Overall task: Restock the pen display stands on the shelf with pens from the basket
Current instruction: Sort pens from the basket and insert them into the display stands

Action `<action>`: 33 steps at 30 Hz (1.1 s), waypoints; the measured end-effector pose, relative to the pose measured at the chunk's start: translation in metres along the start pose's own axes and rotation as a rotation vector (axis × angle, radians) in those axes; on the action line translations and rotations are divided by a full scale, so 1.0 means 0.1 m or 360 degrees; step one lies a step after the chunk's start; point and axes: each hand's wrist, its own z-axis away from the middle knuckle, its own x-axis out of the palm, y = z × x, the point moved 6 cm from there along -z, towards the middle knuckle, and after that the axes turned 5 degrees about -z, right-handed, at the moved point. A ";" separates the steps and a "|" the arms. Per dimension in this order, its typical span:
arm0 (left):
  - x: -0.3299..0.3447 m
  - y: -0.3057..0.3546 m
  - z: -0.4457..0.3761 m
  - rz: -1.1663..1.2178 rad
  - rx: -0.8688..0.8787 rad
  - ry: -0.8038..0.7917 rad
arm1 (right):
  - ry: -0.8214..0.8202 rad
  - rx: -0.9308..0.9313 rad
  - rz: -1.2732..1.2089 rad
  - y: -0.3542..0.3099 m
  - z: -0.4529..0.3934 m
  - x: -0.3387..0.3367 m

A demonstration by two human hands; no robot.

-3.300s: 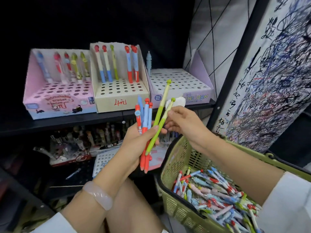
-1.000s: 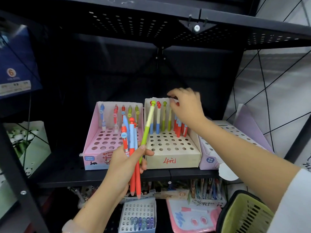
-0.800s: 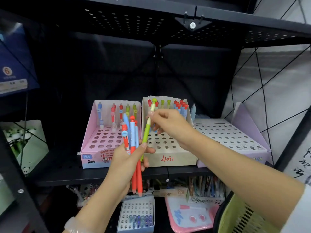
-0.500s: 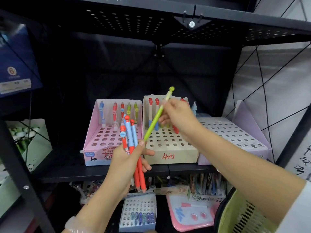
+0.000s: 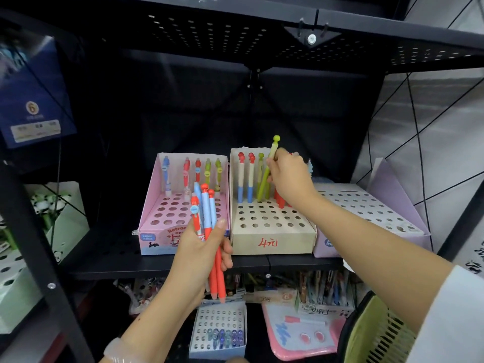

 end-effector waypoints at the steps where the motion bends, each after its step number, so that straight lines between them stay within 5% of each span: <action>1: -0.01 -0.01 0.00 0.0007 0.0000 -0.0003 | 0.0009 0.0000 0.0040 -0.01 -0.02 0.01; 10: -0.04 0.01 0.01 0.0072 0.0000 -0.0034 | -0.0476 0.0390 0.0218 0.20 0.01 0.50; 16: -0.08 0.07 0.03 0.0100 0.0006 -0.0020 | -0.0256 0.0374 -0.0008 0.14 0.15 0.31; 20: -0.02 0.07 0.03 0.0102 0.0020 -0.0018 | -0.0634 0.0310 -0.0877 -0.23 0.48 0.31; 24: 0.05 0.05 0.03 0.0083 0.0019 -0.0027 | -0.1087 0.0300 -0.1251 -0.48 0.80 0.36; 30: 0.16 0.04 0.06 0.0091 -0.0016 -0.0069 | -0.0995 0.0370 -0.1336 -0.40 0.87 0.35; 33: 0.21 0.04 0.07 0.0160 -0.0055 -0.0106 | -0.0744 0.0452 -0.1405 -0.26 0.80 0.28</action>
